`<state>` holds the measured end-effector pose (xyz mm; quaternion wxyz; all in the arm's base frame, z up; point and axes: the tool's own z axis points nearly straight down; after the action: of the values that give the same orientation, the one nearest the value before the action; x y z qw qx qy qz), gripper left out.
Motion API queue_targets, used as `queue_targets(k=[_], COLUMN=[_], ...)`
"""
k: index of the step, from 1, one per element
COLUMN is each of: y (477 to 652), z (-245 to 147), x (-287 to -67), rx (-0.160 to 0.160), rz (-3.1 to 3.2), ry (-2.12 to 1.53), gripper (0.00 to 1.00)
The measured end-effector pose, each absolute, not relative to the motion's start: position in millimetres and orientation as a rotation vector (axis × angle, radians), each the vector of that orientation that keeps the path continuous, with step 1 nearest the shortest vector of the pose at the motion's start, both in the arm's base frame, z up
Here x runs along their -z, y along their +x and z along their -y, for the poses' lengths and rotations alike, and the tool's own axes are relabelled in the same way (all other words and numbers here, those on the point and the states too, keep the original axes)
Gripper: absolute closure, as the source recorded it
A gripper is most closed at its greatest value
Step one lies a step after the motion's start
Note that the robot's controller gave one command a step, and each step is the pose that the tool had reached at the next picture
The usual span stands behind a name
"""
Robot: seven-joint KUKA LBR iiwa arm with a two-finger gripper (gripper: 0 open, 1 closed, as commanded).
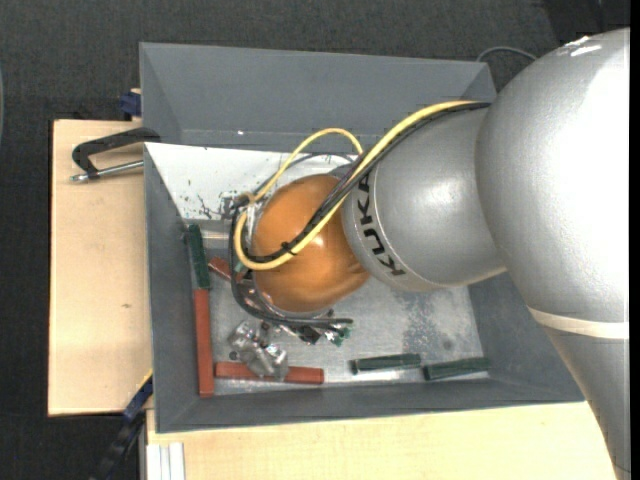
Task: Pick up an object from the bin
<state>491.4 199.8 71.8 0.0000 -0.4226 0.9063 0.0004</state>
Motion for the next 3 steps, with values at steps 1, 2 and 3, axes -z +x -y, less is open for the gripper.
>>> queue_targets(k=[1,2,3], y=[494.3,513.5,515.5], z=[-199,-177,-173], x=[-123,-104,-97], rx=[-0.004,-0.003,-0.003], rz=[-2.851,-2.829,-2.829], ry=[-1.321,-1.360,-1.364], gripper=[1.00,0.00,0.00])
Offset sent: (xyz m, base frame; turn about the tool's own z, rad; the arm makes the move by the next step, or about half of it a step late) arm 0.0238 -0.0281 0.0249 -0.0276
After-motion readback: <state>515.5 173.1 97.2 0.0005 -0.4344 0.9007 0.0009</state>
